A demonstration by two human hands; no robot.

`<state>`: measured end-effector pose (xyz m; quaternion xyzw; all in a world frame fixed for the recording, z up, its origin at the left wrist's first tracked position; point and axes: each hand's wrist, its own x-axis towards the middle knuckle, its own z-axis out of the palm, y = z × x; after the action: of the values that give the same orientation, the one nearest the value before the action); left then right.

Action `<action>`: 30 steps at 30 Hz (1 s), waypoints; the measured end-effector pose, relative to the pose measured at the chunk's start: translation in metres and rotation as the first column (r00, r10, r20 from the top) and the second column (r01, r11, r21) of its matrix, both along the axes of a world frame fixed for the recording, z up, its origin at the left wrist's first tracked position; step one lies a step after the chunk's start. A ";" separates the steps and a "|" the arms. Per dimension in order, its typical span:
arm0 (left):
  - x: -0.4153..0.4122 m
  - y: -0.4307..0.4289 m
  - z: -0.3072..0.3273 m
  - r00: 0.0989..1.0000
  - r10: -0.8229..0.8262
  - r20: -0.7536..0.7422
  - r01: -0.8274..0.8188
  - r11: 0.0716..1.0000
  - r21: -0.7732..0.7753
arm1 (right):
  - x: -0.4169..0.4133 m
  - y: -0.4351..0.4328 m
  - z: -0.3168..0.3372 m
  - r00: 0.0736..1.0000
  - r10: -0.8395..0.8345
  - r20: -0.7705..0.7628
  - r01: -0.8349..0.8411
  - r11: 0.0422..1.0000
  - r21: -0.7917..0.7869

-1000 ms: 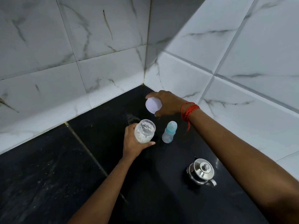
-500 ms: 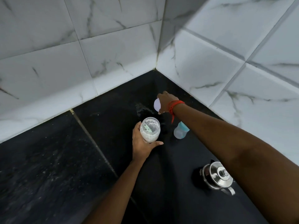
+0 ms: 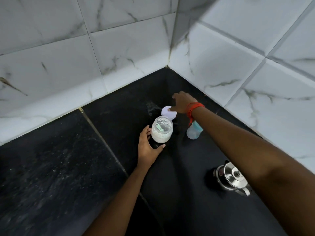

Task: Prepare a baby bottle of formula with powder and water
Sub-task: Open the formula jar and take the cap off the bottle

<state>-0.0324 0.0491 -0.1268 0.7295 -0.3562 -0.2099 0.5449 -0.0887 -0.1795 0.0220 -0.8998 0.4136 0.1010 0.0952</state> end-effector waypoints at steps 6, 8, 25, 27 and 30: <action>-0.009 0.018 0.011 0.996 0.080 -0.035 -0.078 0.996 0.040 | -0.080 0.027 0.062 0.993 -0.098 -0.062 0.096 0.995 -0.037; -0.017 0.029 0.013 0.996 0.089 -0.027 -0.088 0.996 0.033 | -0.099 0.038 0.059 0.981 -0.128 -0.149 0.128 0.992 -0.008; -0.059 0.036 0.051 0.923 -0.383 0.047 0.376 0.921 0.104 | -0.125 0.113 0.053 0.934 -0.254 0.253 0.238 0.967 0.090; -0.068 0.034 0.059 0.903 -0.425 0.055 0.419 0.903 0.093 | -0.130 0.127 0.070 0.938 -0.213 0.272 0.188 0.975 0.116; -0.082 0.036 0.070 0.911 -0.405 0.074 0.406 0.914 0.003 | -0.140 0.147 0.088 0.946 -0.156 0.284 0.129 0.985 0.112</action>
<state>-0.1148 0.0847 -0.0573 0.6438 -0.5205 -0.2894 0.4805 -0.2285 -0.0326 0.1105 -0.8674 0.4537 -0.0211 0.2033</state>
